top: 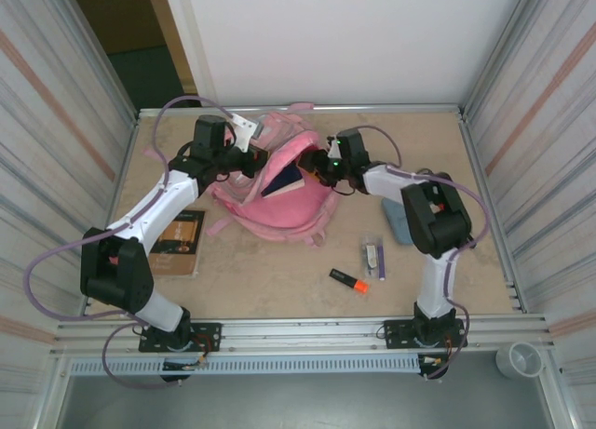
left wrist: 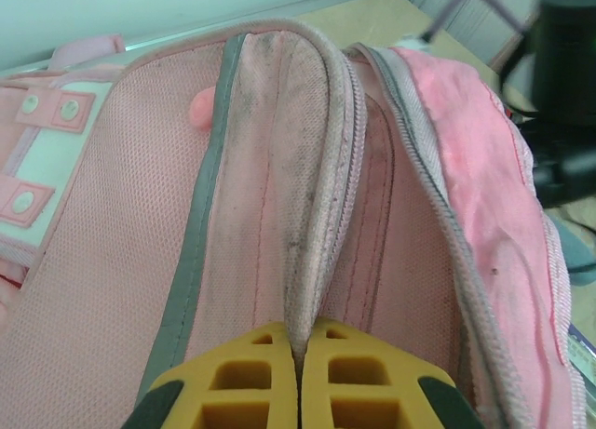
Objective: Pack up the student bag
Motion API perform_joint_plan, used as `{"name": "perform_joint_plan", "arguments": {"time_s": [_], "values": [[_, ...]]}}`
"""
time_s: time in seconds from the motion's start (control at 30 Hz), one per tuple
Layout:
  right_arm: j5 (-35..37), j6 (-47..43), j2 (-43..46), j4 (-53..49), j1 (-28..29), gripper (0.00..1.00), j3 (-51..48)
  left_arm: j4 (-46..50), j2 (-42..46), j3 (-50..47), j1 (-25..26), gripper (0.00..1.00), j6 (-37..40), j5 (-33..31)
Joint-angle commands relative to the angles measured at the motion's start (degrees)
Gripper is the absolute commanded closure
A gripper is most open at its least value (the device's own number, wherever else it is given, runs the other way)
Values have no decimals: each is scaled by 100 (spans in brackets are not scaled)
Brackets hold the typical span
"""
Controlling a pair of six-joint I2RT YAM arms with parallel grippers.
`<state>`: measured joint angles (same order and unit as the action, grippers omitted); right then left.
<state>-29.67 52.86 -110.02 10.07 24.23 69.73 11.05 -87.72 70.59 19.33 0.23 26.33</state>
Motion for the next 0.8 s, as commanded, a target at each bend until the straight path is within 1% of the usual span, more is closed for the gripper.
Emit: {"name": "perform_joint_plan", "arguments": {"time_s": [0.0, 0.03, 0.1, 0.17, 0.23, 0.3, 0.33, 0.37, 0.43, 0.5, 0.53, 0.57, 0.6, 0.63, 0.67, 0.7, 0.73, 0.77], "values": [[177, -786, 1216, -682, -48, 45, -496, -765, 198, 70, -47, 100, -143, 130], [334, -1000, 1506, -1035, -37, 46, -613, -764, 174, 56, -50, 100, -162, 127], [919, -1621, 2212, -1890, 63, 47, -922, -827, 115, -9, -44, 100, -221, 124], [1552, -2159, 2871, -2518, 290, 47, -1173, -818, 28, -84, 49, 100, -162, 59], [1990, -2493, 3426, -2822, 537, 46, -1402, -716, -84, -169, 297, 100, 57, -292], [2091, -2610, 3926, -2845, 705, 46, -1632, -644, -285, -216, 533, 100, 196, -572], [2085, -2652, 4078, -2795, 775, 46, -1707, -633, -369, -237, 585, 97, 188, -589], [2096, -2720, 4205, -2723, 874, 46, -1763, -635, -447, -253, 606, 88, 100, -598], [2160, -2907, 4327, -2570, 1141, 46, -1805, -618, -467, -284, 607, 73, -41, -694], [2168, -3055, 4245, -2406, 1472, 46, -1750, -483, -297, -336, 607, 60, -152, -1019], [2172, -3093, 4146, -2337, 1605, 46, -1706, -353, -170, -360, 598, 51, -262, -1253], [2178, -3085, 3991, -2257, 1733, 46, -1655, -142, 8, -420, 590, 42, -455, -1628], [2154, -3045, 3852, -2186, 1806, 46, -1609, 115, 175, -482, 577, 33, -720, -2070], [2085, -2984, 3675, -2074, 1904, 46, -1563, 477, 380, -574, 530, 26, -1071, -2594], [2017, -2889, 3489, -1934, 2022, 46, -1534, 826, 626, -720, 418, 23, -1409, -2936], [1990, -2778, 3304, -1816, 2141, 46, -1480, 1064, 838, -897, 241, 23, -1690, -3033], [1968, -2622, 3058, -1682, 2305, 46, -1398, 1296, 1097, -1164, -50, 23, -2029, -2928], [1932, -2465, 2718, -1560, 2457, 45, -1266, 1487, 1353, -1451, -432, 23, -2361, -2642]]}}
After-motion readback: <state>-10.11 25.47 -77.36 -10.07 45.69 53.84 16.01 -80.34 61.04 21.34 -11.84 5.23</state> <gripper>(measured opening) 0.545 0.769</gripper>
